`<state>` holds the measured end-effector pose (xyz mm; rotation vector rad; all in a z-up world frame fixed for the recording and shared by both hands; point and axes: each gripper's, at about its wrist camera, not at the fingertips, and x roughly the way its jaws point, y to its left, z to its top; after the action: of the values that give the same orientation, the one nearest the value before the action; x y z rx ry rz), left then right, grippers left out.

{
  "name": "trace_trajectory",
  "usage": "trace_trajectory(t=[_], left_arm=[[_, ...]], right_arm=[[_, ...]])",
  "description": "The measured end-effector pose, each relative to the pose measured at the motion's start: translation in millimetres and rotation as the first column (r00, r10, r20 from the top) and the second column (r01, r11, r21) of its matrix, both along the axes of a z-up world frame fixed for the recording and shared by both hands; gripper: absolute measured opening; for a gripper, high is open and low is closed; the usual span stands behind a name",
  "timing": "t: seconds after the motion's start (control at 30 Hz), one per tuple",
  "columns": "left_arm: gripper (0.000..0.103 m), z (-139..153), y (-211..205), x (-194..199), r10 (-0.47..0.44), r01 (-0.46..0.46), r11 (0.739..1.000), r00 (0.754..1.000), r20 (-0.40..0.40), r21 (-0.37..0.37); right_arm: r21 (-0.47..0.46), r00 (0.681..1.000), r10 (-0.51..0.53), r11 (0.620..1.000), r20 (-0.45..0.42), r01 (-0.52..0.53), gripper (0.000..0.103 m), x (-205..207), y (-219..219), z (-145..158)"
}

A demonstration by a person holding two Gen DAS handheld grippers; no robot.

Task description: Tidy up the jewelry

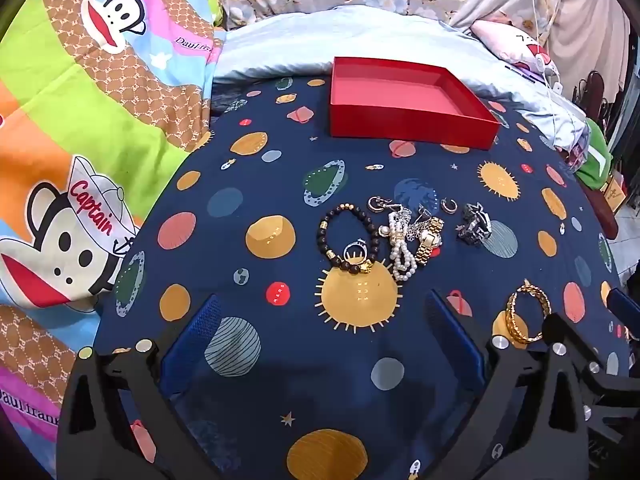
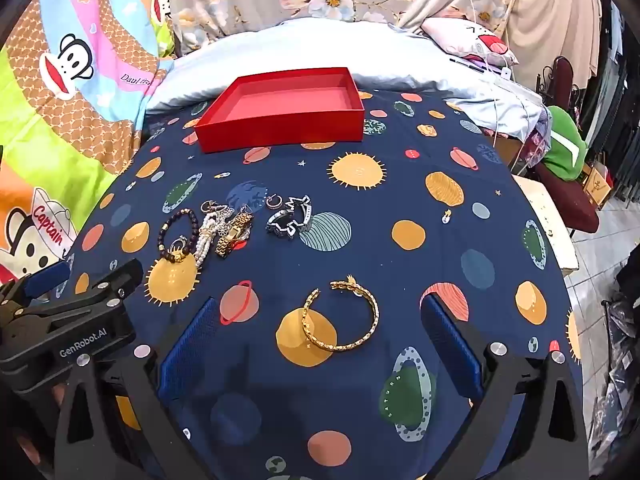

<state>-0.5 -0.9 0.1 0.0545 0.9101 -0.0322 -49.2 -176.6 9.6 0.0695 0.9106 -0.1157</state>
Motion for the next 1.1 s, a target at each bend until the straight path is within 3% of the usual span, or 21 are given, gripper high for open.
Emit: trace_trajectory(t=[0.03, 0.13, 1.1], left_arm=[[0.098, -0.1, 2.0, 1.1, -0.01, 0.009, 0.999, 1.0, -0.015, -0.032], [0.098, 0.2, 4.8, -0.9, -0.021, 0.02, 0.999, 1.0, -0.013, -0.035], [0.098, 0.3, 2.6, -0.7, -0.013, 0.012, 1.0, 0.999, -0.037, -0.022]], right_arm=[[0.014, 1.0, -0.002, 1.0, 0.008, 0.001, 0.098, -0.6, -0.6, 0.4], [0.017, 1.0, 0.0, 1.0, 0.008, -0.001, 0.098, -1.5, -0.3, 1.5], [0.009, 1.0, 0.005, 1.0, 0.0, -0.005, 0.098, -1.5, 3.2, -1.5]])
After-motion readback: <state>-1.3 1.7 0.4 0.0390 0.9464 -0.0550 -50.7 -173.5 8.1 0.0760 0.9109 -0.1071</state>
